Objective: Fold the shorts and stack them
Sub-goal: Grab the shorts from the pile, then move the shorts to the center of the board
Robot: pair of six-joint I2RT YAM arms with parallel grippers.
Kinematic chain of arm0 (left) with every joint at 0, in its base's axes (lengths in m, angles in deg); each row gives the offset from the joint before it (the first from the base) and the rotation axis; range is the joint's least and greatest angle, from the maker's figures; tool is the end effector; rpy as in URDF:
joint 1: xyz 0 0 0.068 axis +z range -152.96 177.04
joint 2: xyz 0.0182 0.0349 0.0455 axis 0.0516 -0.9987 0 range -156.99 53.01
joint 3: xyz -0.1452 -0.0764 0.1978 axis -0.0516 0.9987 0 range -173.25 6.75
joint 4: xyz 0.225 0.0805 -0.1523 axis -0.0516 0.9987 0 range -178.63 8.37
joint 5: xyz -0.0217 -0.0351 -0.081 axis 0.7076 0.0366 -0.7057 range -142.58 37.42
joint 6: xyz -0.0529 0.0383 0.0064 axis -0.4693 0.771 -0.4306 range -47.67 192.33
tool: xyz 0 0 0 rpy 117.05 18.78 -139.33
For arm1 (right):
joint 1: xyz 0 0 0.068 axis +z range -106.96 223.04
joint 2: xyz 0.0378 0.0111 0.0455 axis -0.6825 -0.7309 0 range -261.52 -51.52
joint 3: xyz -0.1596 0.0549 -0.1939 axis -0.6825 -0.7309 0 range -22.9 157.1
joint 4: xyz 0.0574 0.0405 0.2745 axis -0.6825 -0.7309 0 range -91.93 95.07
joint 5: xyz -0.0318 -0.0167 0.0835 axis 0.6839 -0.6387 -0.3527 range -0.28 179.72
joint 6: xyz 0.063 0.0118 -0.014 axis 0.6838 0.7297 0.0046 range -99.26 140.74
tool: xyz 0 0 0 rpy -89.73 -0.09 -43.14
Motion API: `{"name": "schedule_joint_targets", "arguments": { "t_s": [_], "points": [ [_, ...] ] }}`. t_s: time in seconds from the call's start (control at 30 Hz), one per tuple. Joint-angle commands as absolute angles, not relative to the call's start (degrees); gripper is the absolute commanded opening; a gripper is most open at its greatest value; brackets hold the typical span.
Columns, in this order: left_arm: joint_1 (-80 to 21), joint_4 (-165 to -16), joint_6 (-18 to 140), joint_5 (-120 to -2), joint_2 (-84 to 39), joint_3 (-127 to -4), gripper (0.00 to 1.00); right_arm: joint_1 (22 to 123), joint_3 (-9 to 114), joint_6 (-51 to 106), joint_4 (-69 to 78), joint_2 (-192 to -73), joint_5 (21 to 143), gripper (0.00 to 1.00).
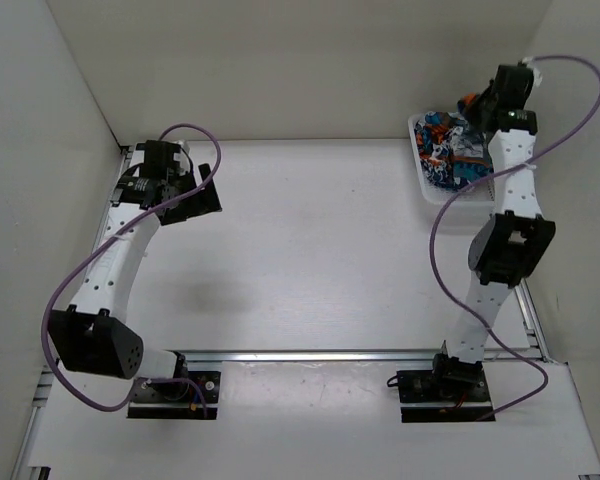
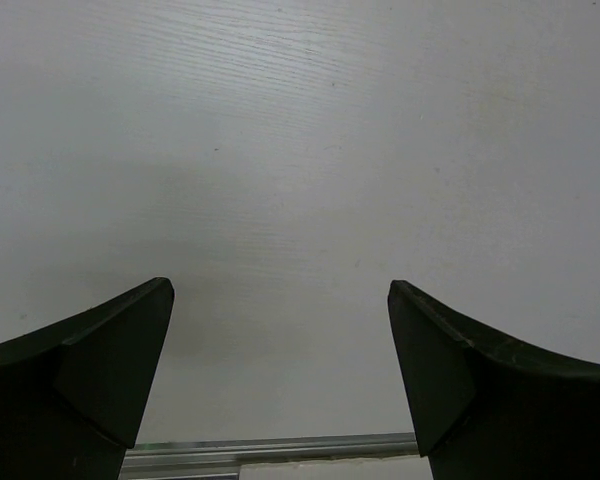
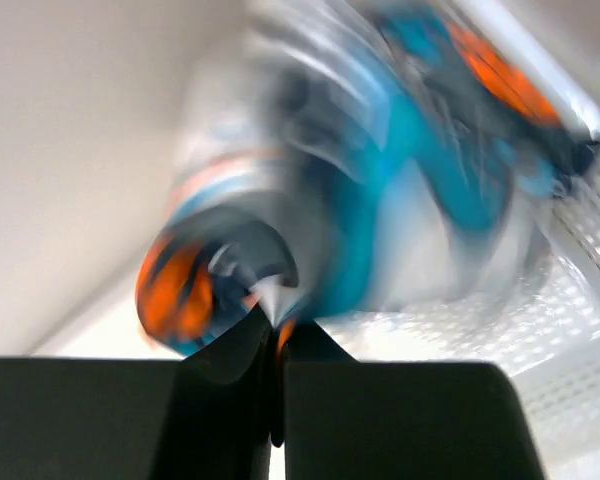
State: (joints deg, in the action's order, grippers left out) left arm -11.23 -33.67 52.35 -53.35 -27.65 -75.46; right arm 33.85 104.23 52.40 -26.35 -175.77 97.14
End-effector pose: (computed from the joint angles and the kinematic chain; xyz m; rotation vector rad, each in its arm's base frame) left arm 0.3178 -0.0469 0.3243 -0.2512 2.5041 -0.2196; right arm 0.5264 -0.0920 0.3318 0.7951 1.9071 0.1076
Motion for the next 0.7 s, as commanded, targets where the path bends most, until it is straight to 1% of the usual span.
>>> {"name": "schedule_joint_targets", "arguments": {
  "t_s": [0.0, 0.07, 0.13, 0.23, 0.3, 0.37, 0.43, 0.5, 0.53, 0.57, 0.6, 0.63, 0.67],
  "points": [
    [-11.4, -31.1, 51.7, -52.8, -21.8, -78.4, 1.0, 40.3, 105.5, 44.5, -21.8, -156.8, 95.3, 0.0],
    [-11.4, -30.2, 51.2, -51.4, -18.5, -77.9, 1.0, 42.9, 107.2, 41.6, -23.0, -151.4, 94.4, 0.0],
    [-11.4, -28.9, 50.6, -50.8, -16.6, -77.9, 1.0, 47.6, 110.5, 38.8, -26.3, -148.8, 94.4, 0.0],
    [-11.4, -27.0, 48.8, -49.9, -14.5, -77.9, 1.0, 54.2, 111.2, 37.3, -29.9, -144.7, 92.5, 0.0],
    [-11.4, -26.2, 48.8, -49.9, -12.8, -79.4, 1.0, 59.3, 108.0, 38.0, -30.8, -141.2, 95.2, 0.0],
    [-11.4, -25.5, 48.3, -49.9, -11.7, -79.4, 1.0, 62.3, 101.3, 40.3, -30.2, -137.9, 94.5, 0.0],
    [-11.4, -25.5, 48.3, -48.4, -10.8, -80.0, 1.0, 67.3, 97.5, 41.9, -30.2, -136.6, 93.7, 0.0],
    [-10.9, -25.5, 47.2, -47.5, -9.6, -80.0, 1.0, 72.7, 89.8, 45.3, -29.4, -135.8, 93.0, 0.0],
    [-10.9, -25.5, 47.2, -47.5, -9.6, -80.0, 1.0, 74.5, 87.3, 46.3, -29.4, -135.8, 92.2, 0.03],
    [-10.9, -25.5, 46.5, -47.5, -9.6, -80.0, 1.0, 78.3, 83.6, 47.3, -29.4, -137.4, 91.2, 0.07],
    [-10.3, -25.5, 46.5, -48.2, -9.6, -79.4, 1.0, 80.4, 82.5, 47.3, -29.4, -138.5, 89.7, 0.15],
    [-10.3, -25.5, 45.8, -48.7, -9.6, -79.4, 1.0, 82.3, 82.5, 46.1, -31.5, -141.8, 87.3, 0.46],
    [-10.3, -25.5, 45.8, -49.7, -9.6, -79.4, 1.0, 86.4, 86.4, 44.6, -34.5, -143.8, 88.6, 0.63]
  ]
}}
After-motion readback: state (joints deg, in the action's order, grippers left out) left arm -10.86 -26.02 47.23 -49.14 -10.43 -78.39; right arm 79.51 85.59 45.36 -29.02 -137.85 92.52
